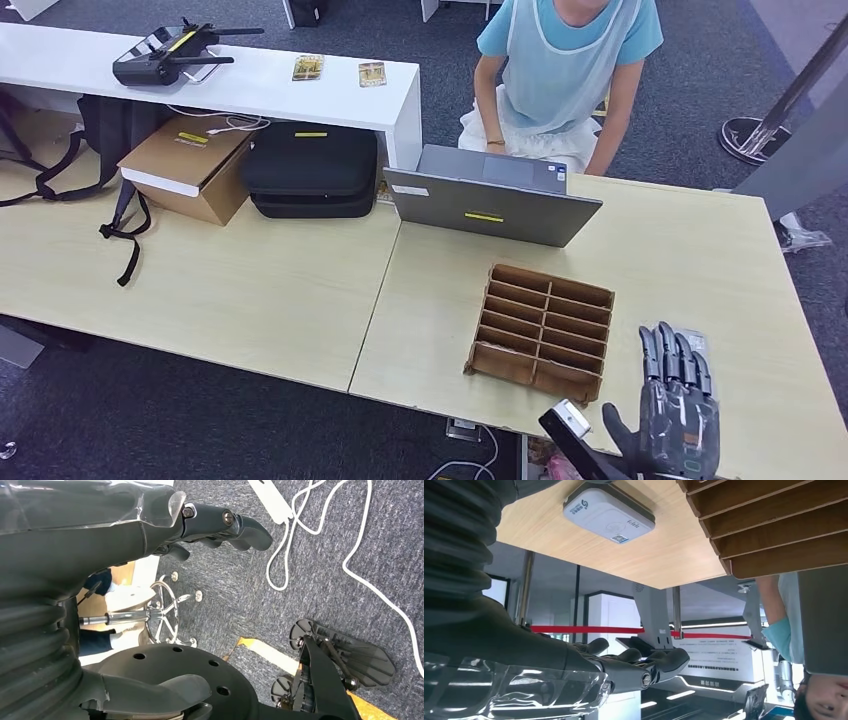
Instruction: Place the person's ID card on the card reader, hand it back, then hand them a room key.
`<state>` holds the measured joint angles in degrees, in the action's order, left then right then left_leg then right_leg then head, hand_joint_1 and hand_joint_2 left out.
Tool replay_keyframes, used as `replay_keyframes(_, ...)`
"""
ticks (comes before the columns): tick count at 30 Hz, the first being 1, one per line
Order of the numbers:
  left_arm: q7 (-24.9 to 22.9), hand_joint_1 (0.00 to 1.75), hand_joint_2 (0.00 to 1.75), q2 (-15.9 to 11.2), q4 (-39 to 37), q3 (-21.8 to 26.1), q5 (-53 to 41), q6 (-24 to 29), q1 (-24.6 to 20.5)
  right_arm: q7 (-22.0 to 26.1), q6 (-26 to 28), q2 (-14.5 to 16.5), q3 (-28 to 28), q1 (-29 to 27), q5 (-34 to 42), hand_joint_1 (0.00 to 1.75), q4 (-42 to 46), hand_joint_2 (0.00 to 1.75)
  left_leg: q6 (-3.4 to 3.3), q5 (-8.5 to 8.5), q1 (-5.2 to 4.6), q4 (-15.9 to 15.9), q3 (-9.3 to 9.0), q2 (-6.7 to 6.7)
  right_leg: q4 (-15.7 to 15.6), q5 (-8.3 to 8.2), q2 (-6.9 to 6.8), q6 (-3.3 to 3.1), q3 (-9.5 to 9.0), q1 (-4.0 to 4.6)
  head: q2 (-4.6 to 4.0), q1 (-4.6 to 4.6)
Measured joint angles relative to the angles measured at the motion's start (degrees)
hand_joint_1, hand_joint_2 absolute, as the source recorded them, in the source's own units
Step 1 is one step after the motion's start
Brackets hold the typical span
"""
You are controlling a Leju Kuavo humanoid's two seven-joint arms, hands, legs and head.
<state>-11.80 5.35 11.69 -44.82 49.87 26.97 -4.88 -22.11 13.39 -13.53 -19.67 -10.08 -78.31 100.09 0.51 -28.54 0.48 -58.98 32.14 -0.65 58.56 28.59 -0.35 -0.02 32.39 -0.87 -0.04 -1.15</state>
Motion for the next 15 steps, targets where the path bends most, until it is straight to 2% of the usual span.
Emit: replay_keyframes(15,0.0,0.00,1.75,-0.1,0.0,-1.5,-1.7,0.0,-0.1,-1.3,-1.2,4.0,-3.3,1.3,-0.1,0.00,-3.3,1.75,0.00,0.00,0.00,0.0,0.01,-0.01,0.0,0.00,-0.01,0.00,0.00,0.00,0.00,0.01)
